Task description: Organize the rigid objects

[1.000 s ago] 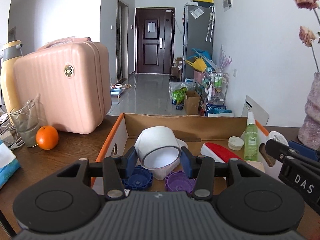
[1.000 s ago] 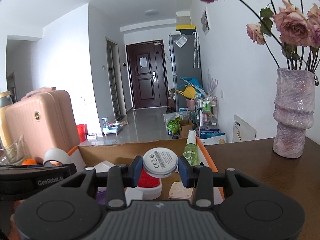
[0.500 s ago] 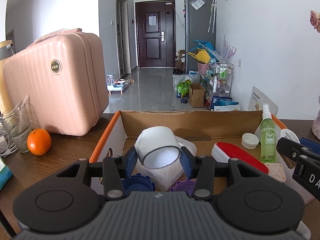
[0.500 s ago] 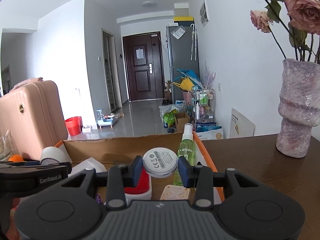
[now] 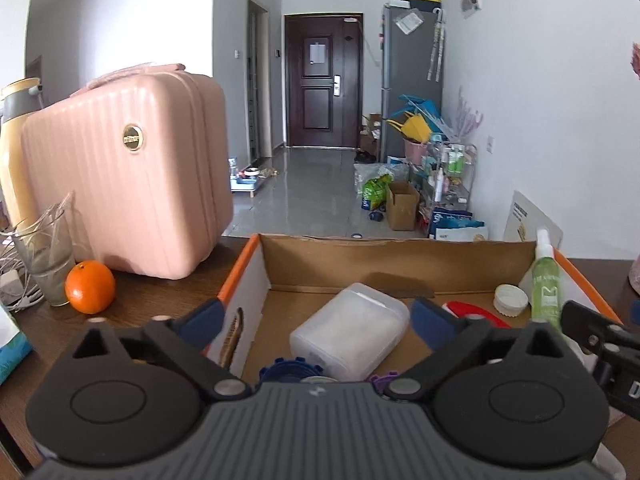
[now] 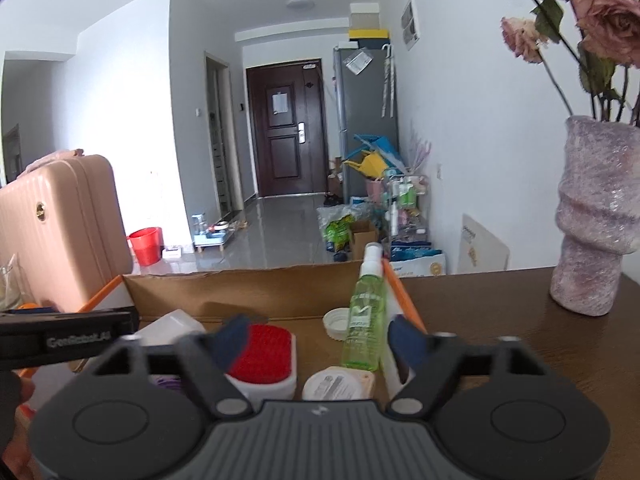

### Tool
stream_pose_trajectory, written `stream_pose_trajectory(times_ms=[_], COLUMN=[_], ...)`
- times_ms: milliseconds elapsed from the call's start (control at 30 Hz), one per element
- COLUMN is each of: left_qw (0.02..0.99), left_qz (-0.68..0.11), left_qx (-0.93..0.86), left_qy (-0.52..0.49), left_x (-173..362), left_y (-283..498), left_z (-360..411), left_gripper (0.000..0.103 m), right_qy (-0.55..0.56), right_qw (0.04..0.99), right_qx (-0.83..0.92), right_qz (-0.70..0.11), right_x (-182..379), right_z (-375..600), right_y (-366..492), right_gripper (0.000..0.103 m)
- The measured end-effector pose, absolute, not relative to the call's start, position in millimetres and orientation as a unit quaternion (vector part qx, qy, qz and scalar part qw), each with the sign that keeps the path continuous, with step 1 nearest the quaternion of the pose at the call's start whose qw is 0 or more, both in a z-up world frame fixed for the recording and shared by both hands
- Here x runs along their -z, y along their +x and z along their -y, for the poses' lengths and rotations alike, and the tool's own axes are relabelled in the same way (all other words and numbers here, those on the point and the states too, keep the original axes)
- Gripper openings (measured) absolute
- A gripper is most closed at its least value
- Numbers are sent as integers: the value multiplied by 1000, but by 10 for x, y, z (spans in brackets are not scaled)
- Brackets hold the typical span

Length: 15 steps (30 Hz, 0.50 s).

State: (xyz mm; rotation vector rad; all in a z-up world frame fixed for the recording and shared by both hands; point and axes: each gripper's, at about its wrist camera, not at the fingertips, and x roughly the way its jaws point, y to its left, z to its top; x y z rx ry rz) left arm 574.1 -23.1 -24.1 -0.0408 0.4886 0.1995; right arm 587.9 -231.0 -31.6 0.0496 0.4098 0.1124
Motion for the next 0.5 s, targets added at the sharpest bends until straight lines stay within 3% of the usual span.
stream_pose_trajectory(times_ms=[133,500], left_qw=[965,965], left_qz=[-242,-243], left_qx=[-99,-94], left_qy=[-26,-24], left_x=[222,213], left_y=[5740,5715], left_z=[201,208], left_gripper=[103,103], right_qy=[29,30], right_qw=[978,978], right_qx=[-44,-38], right_qz=[-201,-201], right_x=[325,311], right_z=[2333,2334], right_y=[5865,5857], right_gripper=[103,103])
